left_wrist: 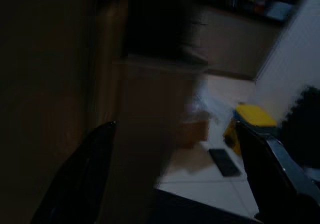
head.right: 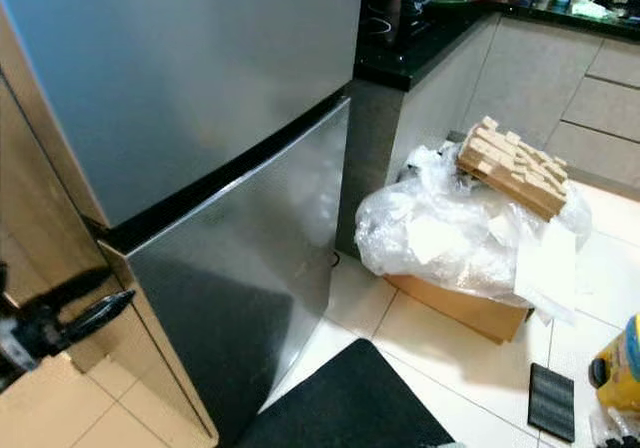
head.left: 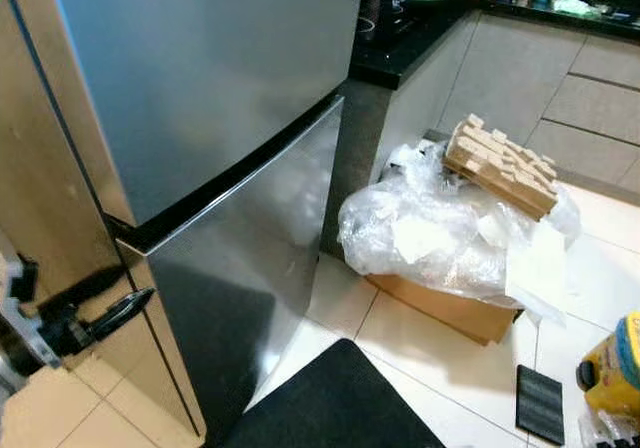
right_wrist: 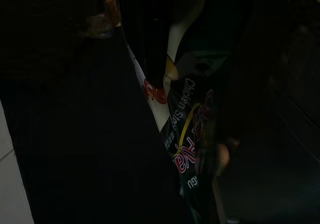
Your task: Restocking fridge
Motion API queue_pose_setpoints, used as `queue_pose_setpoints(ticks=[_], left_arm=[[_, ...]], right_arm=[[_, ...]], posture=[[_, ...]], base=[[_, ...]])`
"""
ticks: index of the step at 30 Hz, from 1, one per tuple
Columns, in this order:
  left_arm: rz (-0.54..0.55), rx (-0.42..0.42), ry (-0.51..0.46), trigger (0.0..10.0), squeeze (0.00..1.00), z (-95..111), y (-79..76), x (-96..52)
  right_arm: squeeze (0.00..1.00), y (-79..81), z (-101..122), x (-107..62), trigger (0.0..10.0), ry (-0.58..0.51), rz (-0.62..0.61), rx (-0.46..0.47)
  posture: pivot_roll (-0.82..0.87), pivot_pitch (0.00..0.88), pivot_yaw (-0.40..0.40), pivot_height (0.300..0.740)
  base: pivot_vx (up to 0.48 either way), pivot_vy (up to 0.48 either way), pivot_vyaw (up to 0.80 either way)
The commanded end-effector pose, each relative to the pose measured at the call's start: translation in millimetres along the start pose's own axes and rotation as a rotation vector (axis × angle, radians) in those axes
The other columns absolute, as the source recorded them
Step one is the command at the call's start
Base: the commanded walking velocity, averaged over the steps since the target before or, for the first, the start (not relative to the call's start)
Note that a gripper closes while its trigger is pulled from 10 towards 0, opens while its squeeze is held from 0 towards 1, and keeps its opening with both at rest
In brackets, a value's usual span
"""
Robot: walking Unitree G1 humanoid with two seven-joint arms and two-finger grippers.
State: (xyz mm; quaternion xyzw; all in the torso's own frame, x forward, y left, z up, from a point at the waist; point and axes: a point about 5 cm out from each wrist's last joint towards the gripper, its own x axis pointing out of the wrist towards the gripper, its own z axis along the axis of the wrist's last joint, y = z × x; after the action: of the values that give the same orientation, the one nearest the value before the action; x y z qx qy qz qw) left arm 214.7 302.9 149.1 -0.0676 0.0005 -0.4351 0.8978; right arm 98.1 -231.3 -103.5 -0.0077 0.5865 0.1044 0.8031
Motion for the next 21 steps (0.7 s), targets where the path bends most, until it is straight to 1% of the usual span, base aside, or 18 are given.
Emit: queue_pose_setpoints(ticks=[1, 2, 3, 4, 5, 6, 8, 9, 10, 12, 15, 21], left_arm=[[-0.067, 0.009, 0.015, 10.0, 1.00, 4, -6.6, 9.5], [-0.067, 0.015, 0.010, 10.0, 1.00, 5, -7.1, 11.1], [-0.049, 0.044, 0.008, 10.0, 1.00, 7, -5.7, 14.1], [-0.049, 0.044, 0.008, 10.0, 1.00, 7, -5.7, 14.1], [-0.007, 0.087, -0.001, 10.0, 1.00, 8, -1.8, 19.6], [0.019, 0.097, -0.008, 10.0, 1.00, 9, 0.7, 22.1], [0.039, 0.103, -0.012, 10.0, 1.00, 10, 2.8, 23.7], [0.063, 0.114, -0.013, 10.0, 0.00, 10, 5.4, 26.2], [0.063, 0.114, -0.013, 10.0, 0.00, 10, 5.4, 26.2], [0.104, 0.126, -0.005, 10.0, 0.00, 10, 7.8, 31.7], [0.135, 0.135, 0.016, 10.0, 0.00, 6, 7.7, 39.0], [0.148, 0.130, 0.034, 10.0, 0.00, 3, 6.2, 43.8]], right_arm=[[0.00, -1.4, 3, -0.4, 10.0, -0.007, 0.000, -0.014], [0.00, -1.5, 3, -0.4, 10.0, -0.007, 0.001, -0.014], [0.00, -1.5, 3, -0.4, 10.0, -0.006, 0.001, -0.016], [0.00, -1.5, 3, -0.4, 10.0, -0.006, 0.001, -0.016], [0.00, -1.6, 3, -0.5, 10.0, -0.005, 0.001, -0.018], [0.00, -1.7, 3, -0.5, 10.0, -0.005, 0.001, -0.019], [0.00, -1.7, 3, -0.6, 10.0, -0.005, 0.000, -0.019], [0.00, -1.8, 3, -0.6, 10.0, -0.005, 0.000, -0.020], [0.00, -1.8, 3, -0.6, 10.0, -0.005, 0.000, -0.020], [0.00, -2.0, 3, -0.6, 10.0, -0.006, 0.000, -0.020], [0.00, -2.6, 3, -0.9, 10.0, -0.005, 0.000, -0.021], [0.00, -2.9, 3, -1.0, 10.0, -0.004, 0.000, -0.022]], posture=[[0.06, 0.000, -0.071, 0.740], [0.06, 0.000, -0.071, 0.740], [0.06, 0.000, -0.071, 0.740], [0.06, 0.000, -0.071, 0.740], [0.06, 0.000, -0.073, 0.740], [0.05, 0.000, -0.073, 0.740], [0.05, 0.000, -0.073, 0.740], [0.05, 0.000, -0.073, 0.740], [0.05, 0.000, -0.073, 0.740], [0.05, 0.000, -0.072, 0.740], [0.05, 0.000, -0.072, 0.740], [0.05, 0.000, -0.072, 0.740]], base=[[0.000, 0.000, 0.00], [0.000, 0.000, 0.00], [0.000, 0.000, 0.00], [0.000, 0.000, 0.00], [0.000, 0.000, 0.00], [0.000, 0.000, 0.00], [0.000, 0.000, 0.00], [0.000, 0.000, 0.00], [0.000, 0.000, 0.00], [0.000, 0.000, 0.00], [0.000, 0.000, 0.00], [0.000, 0.000, 0.00]])
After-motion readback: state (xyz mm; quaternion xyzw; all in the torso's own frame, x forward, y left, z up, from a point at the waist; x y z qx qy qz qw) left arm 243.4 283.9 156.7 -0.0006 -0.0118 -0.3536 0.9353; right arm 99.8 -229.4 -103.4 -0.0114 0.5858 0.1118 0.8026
